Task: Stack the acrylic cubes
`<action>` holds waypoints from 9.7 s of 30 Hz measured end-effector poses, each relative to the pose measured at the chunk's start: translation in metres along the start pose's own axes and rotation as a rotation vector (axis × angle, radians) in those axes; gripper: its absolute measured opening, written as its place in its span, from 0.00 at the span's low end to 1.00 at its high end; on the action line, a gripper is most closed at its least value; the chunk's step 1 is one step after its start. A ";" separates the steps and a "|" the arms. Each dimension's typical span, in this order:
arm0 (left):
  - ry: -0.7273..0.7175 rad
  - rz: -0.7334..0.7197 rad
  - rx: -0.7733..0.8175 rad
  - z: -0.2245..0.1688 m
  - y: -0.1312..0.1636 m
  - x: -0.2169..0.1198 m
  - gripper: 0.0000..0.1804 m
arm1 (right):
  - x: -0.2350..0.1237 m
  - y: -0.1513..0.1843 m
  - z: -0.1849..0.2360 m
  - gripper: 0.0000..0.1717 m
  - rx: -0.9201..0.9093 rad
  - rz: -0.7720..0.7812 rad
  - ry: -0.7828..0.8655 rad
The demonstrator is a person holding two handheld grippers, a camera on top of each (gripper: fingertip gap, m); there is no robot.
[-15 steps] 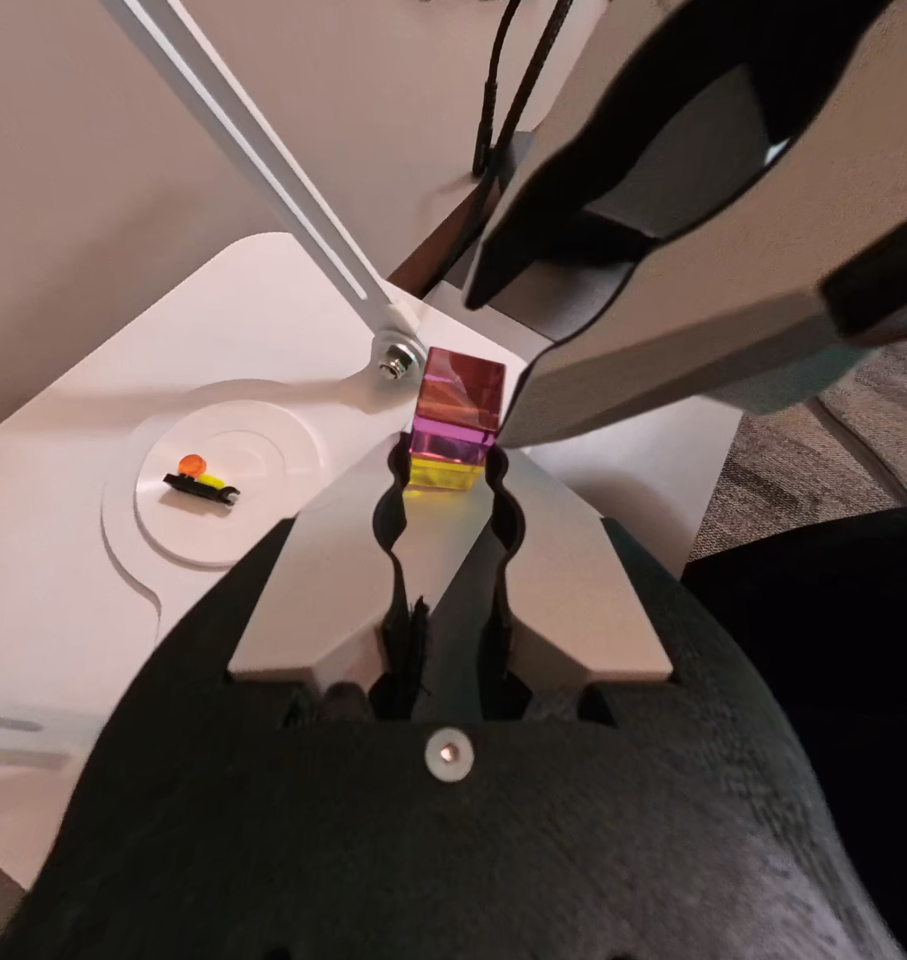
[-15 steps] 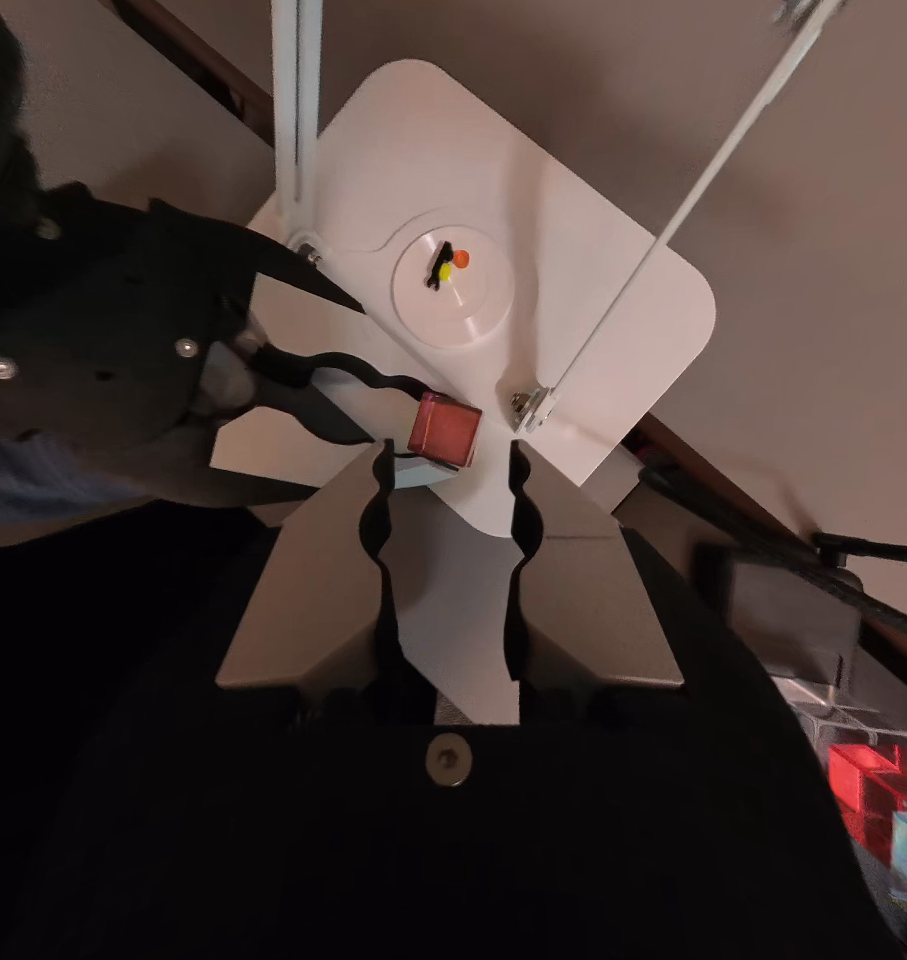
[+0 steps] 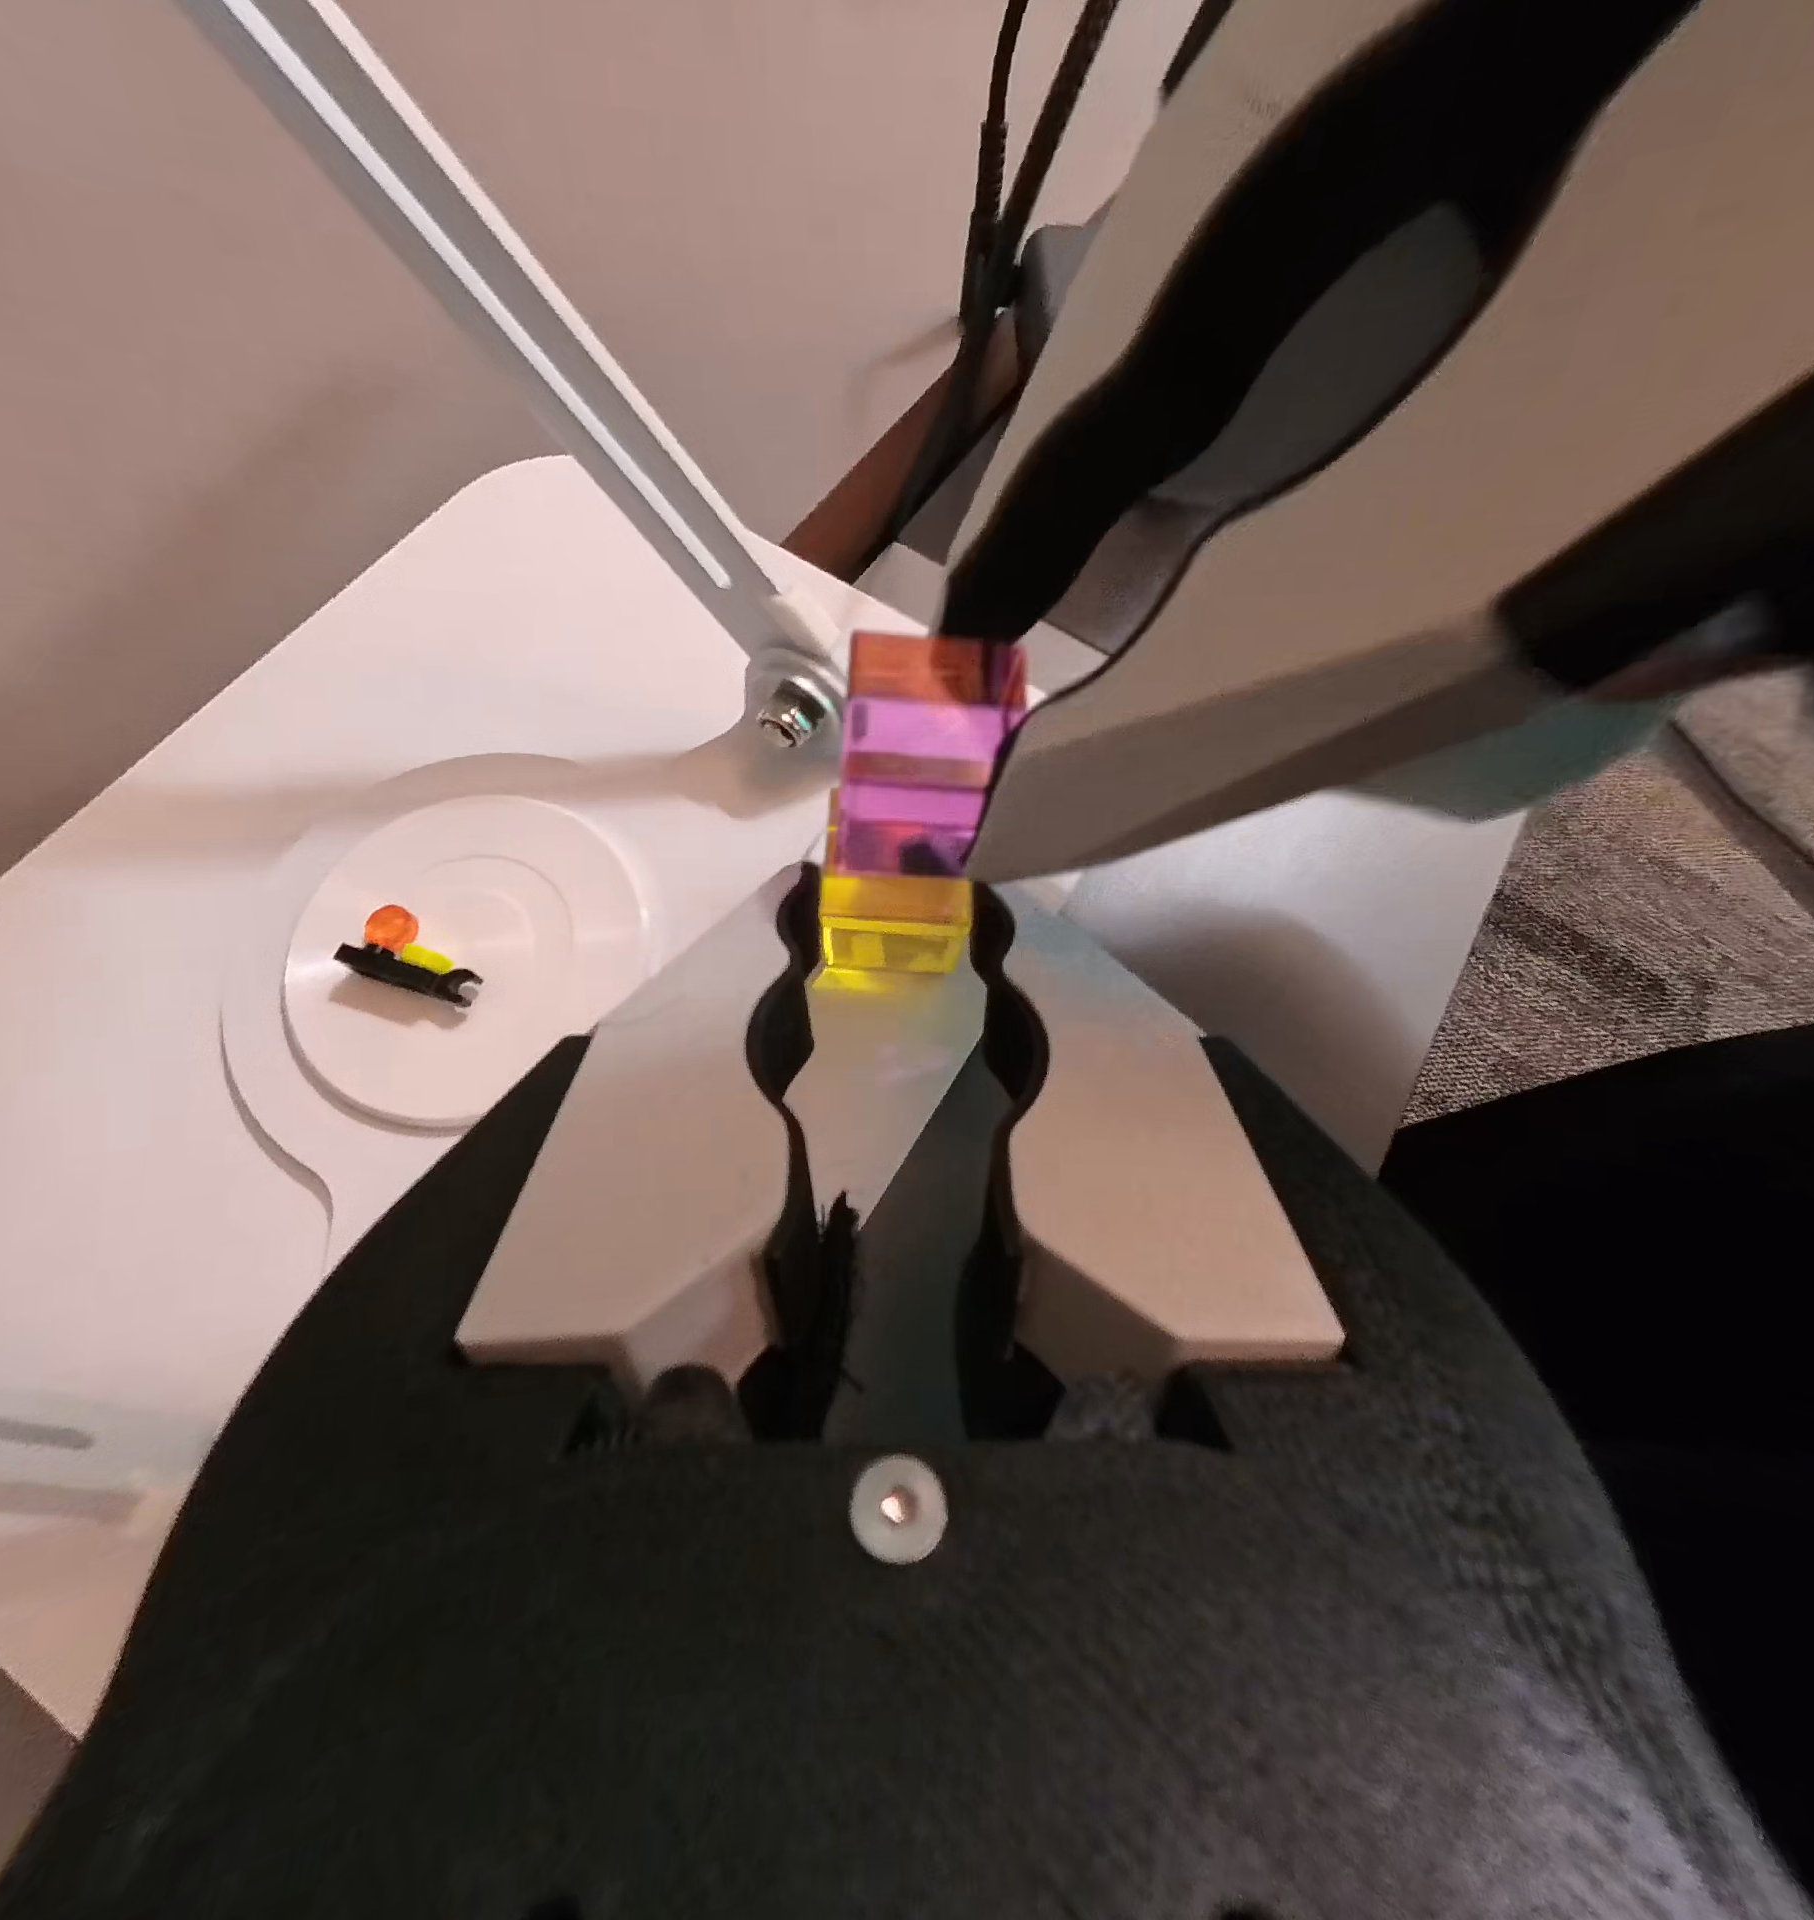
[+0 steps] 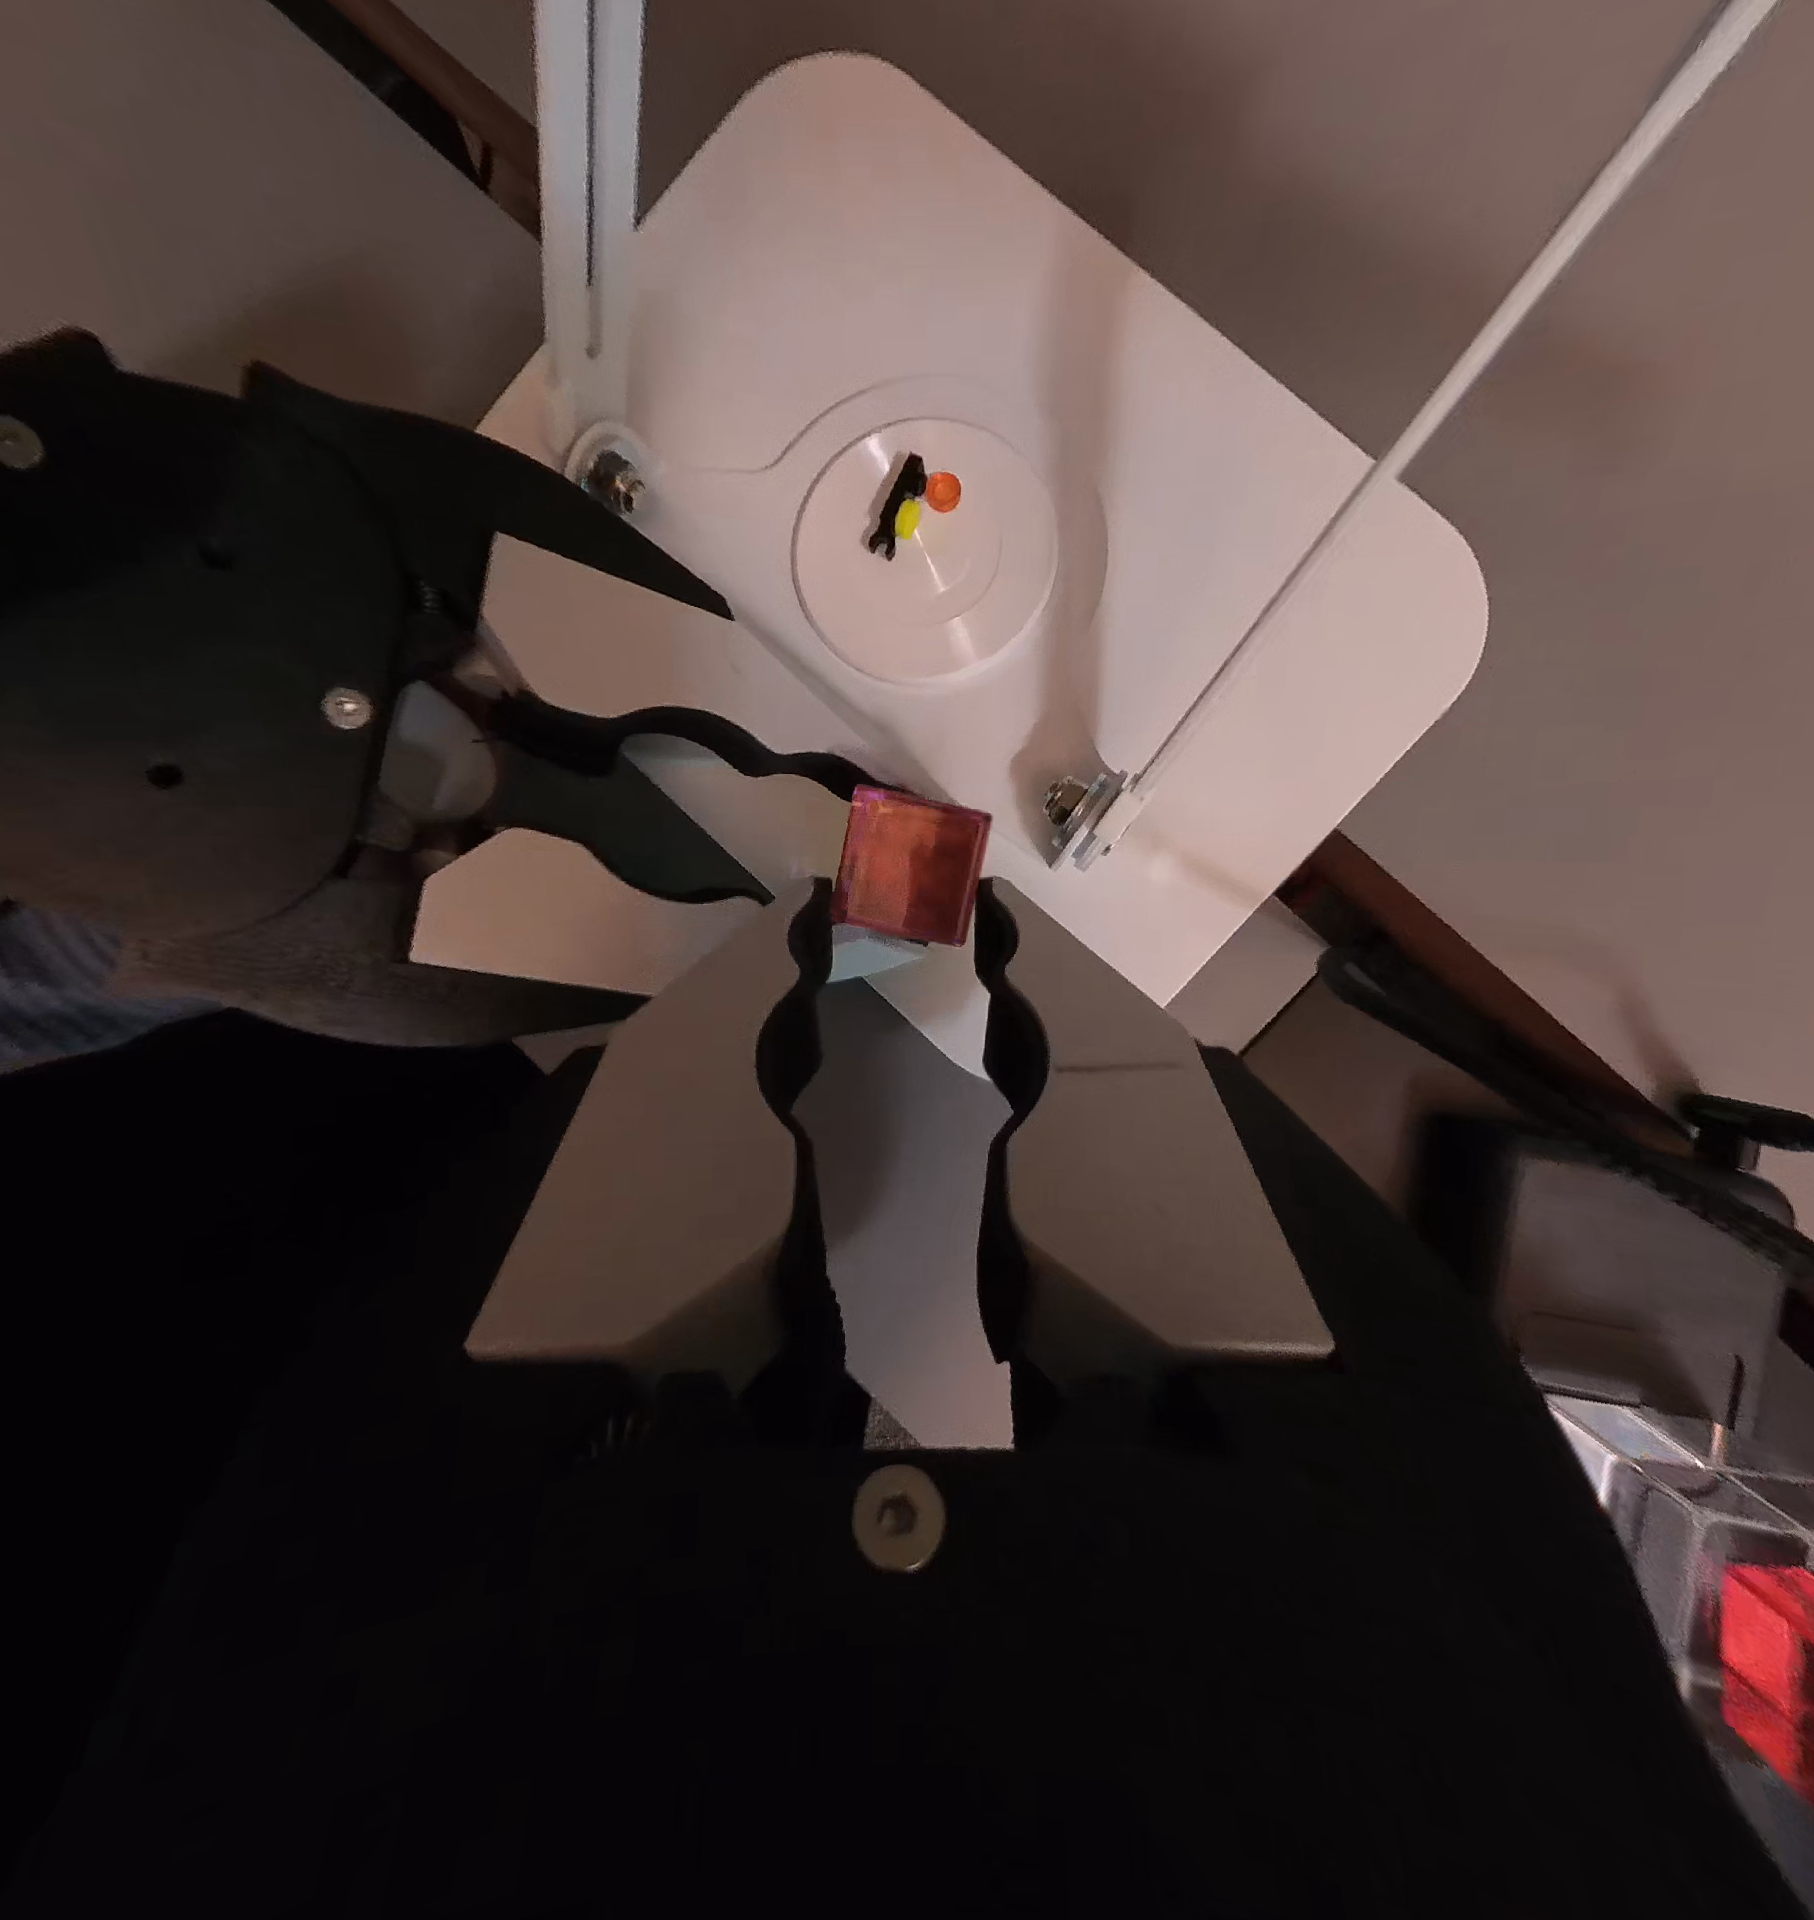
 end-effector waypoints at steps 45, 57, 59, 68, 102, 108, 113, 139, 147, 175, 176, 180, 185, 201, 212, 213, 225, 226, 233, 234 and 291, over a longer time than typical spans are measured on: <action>-0.008 0.022 0.004 0.000 0.001 0.002 0.15 | -0.158 0.044 -0.129 0.15 -0.022 0.002 0.041; -0.007 0.022 0.004 0.000 0.001 0.002 0.15 | -0.167 0.048 -0.128 0.27 0.071 -0.085 0.027; -0.005 0.022 0.002 0.000 0.001 0.002 0.15 | -0.176 0.052 -0.127 0.31 0.103 -0.125 0.043; 0.017 0.026 -0.010 0.002 0.000 0.002 0.15 | -0.210 0.076 -0.113 0.27 0.153 -0.299 0.137; -0.158 -0.157 0.777 -0.105 -0.125 -0.023 0.15 | -0.135 0.040 -0.024 0.18 0.238 -0.244 0.096; -0.026 -0.231 0.650 -0.100 -0.123 -0.033 0.22 | -0.159 0.032 -0.039 0.16 0.147 -0.191 0.074; -0.002 -0.178 0.485 -0.079 -0.113 -0.043 0.31 | -0.206 0.024 -0.100 0.16 0.218 -0.069 0.108; 0.006 -0.176 0.195 -0.051 -0.085 -0.060 0.29 | -0.174 0.008 -0.127 0.16 0.148 0.282 0.078; 0.015 -0.178 0.185 -0.050 -0.086 -0.057 0.29 | -0.173 0.008 -0.127 0.15 0.154 0.263 0.071; 0.065 -0.106 0.141 -0.054 -0.079 -0.046 0.30 | -0.079 0.124 -0.072 0.00 0.209 -0.236 0.182; 0.064 -0.105 0.140 -0.054 -0.079 -0.046 0.30 | -0.077 0.125 -0.071 0.00 0.201 -0.248 0.189; 0.060 -0.097 0.124 -0.054 -0.075 -0.047 0.29 | -0.070 0.128 -0.070 0.00 0.172 -0.273 0.213; 0.055 -0.078 0.109 -0.053 -0.069 -0.047 0.29 | -0.058 0.129 -0.083 0.00 0.157 -0.254 0.243; 0.067 -0.065 0.092 -0.049 -0.070 -0.042 0.28 | -0.059 0.100 -0.120 0.00 0.125 -0.249 0.202; 0.090 -0.061 0.097 -0.050 -0.073 -0.037 0.28 | -0.090 0.119 -0.095 0.00 0.132 -0.373 0.306; 0.093 -0.061 0.100 -0.050 -0.073 -0.036 0.28 | -0.093 0.122 -0.096 0.00 0.135 -0.383 0.325; 0.112 -0.104 0.146 -0.050 -0.086 -0.036 0.27 | -0.127 0.140 -0.117 0.00 0.232 -0.461 0.476; 0.113 -0.108 0.149 -0.050 -0.087 -0.037 0.28 | -0.129 0.141 -0.120 0.00 0.243 -0.460 0.485; 0.090 -0.128 0.128 -0.046 -0.085 -0.046 0.28 | -0.135 0.157 -0.150 0.10 0.419 -0.372 0.476; 0.086 -0.128 0.122 -0.046 -0.083 -0.047 0.28 | -0.132 0.157 -0.154 0.12 0.428 -0.356 0.475; -0.011 -0.115 0.011 -0.027 -0.062 -0.073 0.28 | -0.089 0.075 -0.160 0.15 -0.297 0.024 -0.145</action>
Point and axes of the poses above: each gripper's, where its closed fingertips meet, x out along the fingers, y out of its underside, z = x × y across the jaws, the point moved 10 cm from there along -x, back along the fingers, and after that the axes turned 2 degrees about y, right-handed, at the moved point
